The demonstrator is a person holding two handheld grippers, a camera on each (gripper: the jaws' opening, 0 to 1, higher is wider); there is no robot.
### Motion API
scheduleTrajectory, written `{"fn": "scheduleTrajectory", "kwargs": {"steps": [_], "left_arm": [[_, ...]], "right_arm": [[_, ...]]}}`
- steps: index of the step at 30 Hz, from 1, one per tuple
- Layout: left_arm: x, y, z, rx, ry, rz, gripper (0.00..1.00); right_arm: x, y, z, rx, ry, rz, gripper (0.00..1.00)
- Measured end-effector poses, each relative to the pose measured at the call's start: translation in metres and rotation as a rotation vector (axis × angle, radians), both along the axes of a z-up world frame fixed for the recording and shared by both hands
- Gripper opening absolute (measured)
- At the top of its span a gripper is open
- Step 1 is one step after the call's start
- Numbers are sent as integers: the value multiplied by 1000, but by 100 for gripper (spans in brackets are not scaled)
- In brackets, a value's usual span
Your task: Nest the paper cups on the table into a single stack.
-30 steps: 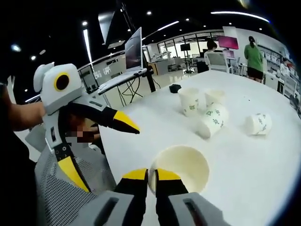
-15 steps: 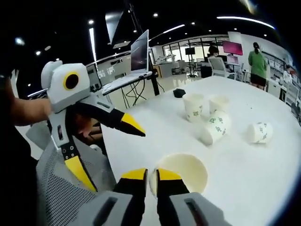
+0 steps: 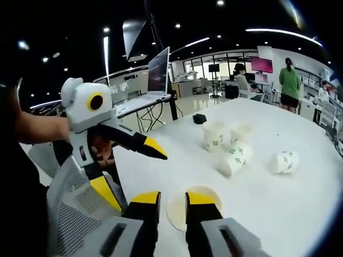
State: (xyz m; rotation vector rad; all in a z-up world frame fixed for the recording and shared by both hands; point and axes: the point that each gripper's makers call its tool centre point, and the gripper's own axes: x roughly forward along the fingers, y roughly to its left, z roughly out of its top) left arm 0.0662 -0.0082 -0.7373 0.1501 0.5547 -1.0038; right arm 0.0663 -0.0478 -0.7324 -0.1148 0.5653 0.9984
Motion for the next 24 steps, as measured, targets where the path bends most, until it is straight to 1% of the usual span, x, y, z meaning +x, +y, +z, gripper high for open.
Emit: {"fn": "scheduleTrajectory", "kwargs": {"steps": [5, 12, 16, 18, 21, 22, 24], "left_arm": [[13, 5, 4, -10, -10, 16, 70], [37, 16, 10, -22, -28, 50, 68], [55, 24, 11, -11, -49, 69, 67], [64, 28, 12, -9, -60, 80, 66], [78, 33, 13, -6, -74, 100, 64], [85, 39, 11, -4, -78, 103, 63], [95, 45, 11, 10, -90, 116, 62]], "right_arm": [[2, -8, 7, 4, -26, -31, 28], [2, -22, 11, 16, -57, -80, 42], [2, -31, 12, 18, -71, -106, 50], [1, -35, 11, 18, -74, -117, 52], [0, -42, 12, 22, -85, -136, 59], [0, -45, 12, 23, -86, -145, 61], [-1, -49, 13, 25, -95, -158, 63]]}}
